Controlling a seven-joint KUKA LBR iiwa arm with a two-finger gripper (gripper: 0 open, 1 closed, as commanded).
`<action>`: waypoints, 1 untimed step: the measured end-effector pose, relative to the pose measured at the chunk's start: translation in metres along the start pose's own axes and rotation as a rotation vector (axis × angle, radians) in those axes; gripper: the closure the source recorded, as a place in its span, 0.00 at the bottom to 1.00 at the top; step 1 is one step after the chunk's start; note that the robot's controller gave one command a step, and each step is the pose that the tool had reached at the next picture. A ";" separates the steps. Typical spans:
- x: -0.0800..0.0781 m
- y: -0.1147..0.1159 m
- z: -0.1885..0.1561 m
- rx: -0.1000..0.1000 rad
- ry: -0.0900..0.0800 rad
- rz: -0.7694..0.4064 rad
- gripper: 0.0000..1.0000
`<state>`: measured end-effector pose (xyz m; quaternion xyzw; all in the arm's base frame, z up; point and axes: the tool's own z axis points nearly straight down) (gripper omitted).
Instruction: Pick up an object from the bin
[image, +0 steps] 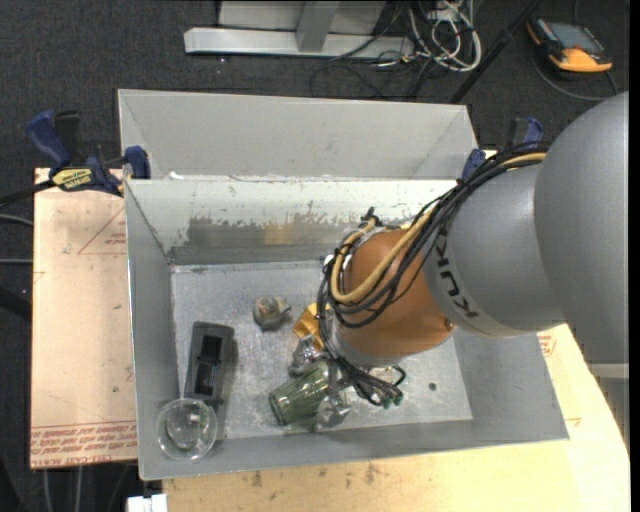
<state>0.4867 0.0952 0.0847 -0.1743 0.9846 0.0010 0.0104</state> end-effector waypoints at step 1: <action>0.001 0.000 -0.004 -0.001 0.007 0.000 1.00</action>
Offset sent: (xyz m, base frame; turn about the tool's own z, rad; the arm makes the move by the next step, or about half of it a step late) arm 0.0000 0.0000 0.0658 0.0000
